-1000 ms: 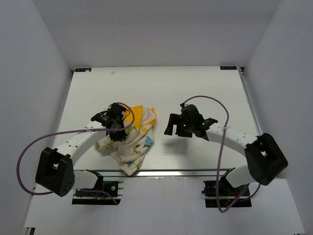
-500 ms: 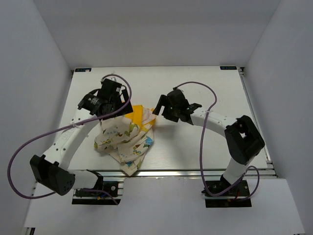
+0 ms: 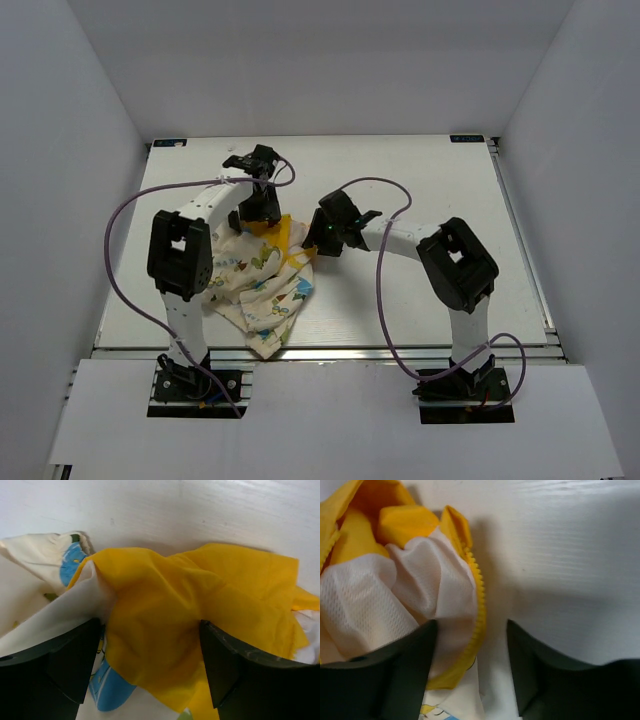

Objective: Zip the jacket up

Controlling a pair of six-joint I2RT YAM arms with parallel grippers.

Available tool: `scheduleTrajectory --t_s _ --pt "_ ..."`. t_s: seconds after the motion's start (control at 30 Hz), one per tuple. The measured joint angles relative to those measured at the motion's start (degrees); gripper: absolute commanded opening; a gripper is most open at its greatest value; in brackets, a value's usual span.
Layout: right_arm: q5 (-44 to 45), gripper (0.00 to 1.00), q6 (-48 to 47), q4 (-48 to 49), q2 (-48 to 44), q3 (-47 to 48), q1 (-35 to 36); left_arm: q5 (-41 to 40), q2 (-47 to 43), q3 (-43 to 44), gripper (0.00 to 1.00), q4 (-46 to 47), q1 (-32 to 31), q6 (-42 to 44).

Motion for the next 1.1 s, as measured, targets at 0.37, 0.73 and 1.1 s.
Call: scheduleTrajectory --t_s 0.37,0.73,1.1 --pt "0.11 0.00 -5.84 -1.57 0.85 2.93 0.44 5.79 -3.17 -3.72 0.00 4.22 0.00 4.68" --pt "19.82 0.00 -24.81 -3.39 -32.87 3.48 2.45 20.13 -39.80 -9.62 0.00 22.80 -1.64 5.46" --pt "45.16 0.00 -42.18 0.31 -50.69 6.60 26.16 34.99 -54.16 -11.93 0.00 36.06 -4.28 1.09"
